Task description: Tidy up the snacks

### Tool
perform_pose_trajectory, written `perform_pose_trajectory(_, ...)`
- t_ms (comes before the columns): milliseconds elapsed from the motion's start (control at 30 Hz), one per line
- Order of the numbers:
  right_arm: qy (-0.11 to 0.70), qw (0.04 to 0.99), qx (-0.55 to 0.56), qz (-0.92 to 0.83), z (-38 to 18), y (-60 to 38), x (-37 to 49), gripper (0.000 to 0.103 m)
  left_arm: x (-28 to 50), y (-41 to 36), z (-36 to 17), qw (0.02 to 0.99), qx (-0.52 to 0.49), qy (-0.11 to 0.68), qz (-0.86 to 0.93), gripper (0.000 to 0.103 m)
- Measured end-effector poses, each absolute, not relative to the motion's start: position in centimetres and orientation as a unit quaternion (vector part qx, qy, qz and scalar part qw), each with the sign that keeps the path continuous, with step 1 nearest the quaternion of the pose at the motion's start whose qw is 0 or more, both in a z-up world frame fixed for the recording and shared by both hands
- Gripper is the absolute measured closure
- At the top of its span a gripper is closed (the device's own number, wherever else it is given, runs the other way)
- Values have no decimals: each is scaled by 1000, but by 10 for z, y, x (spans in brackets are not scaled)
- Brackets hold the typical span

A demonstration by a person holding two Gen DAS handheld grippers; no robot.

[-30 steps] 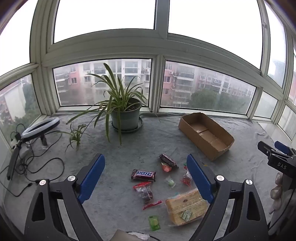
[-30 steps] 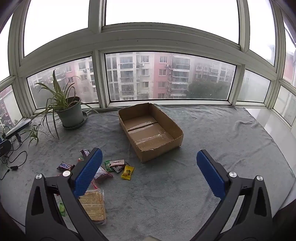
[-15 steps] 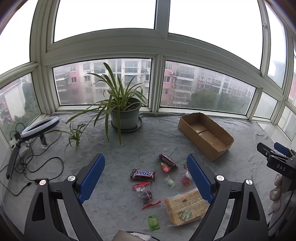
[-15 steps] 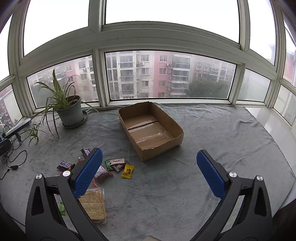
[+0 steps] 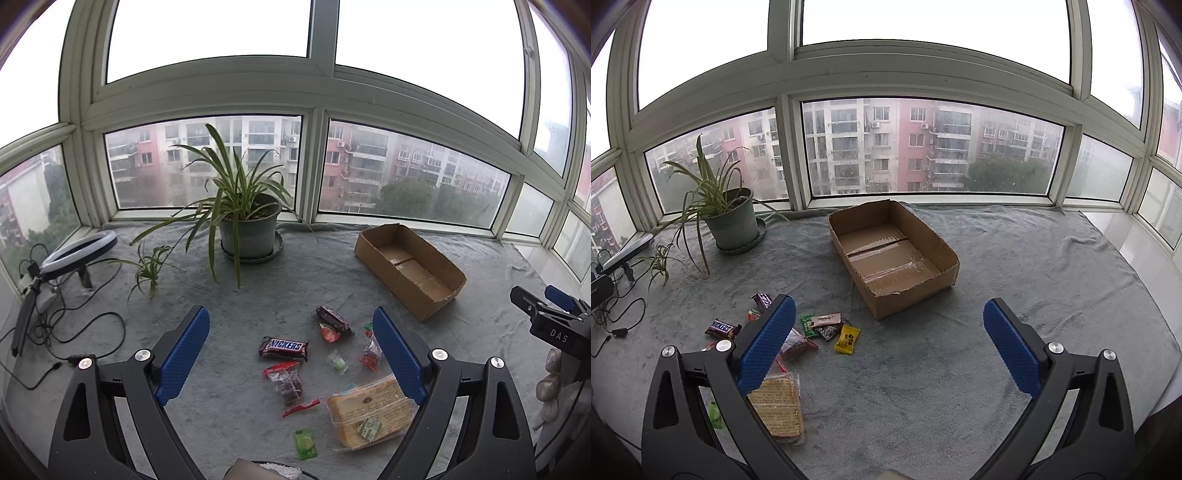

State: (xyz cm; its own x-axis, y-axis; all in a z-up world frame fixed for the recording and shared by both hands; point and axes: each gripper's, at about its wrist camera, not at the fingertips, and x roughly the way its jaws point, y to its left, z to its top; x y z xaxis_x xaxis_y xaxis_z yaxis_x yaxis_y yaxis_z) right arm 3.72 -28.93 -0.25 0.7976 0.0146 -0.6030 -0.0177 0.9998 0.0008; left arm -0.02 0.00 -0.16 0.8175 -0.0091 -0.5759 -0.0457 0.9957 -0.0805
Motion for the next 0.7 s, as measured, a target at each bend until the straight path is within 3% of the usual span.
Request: perform_pose_trajectory(700, 319, 948, -3, 10, -4, -289, 36, 0, 1, 0, -2, 952, -46, 303, 9, 13)
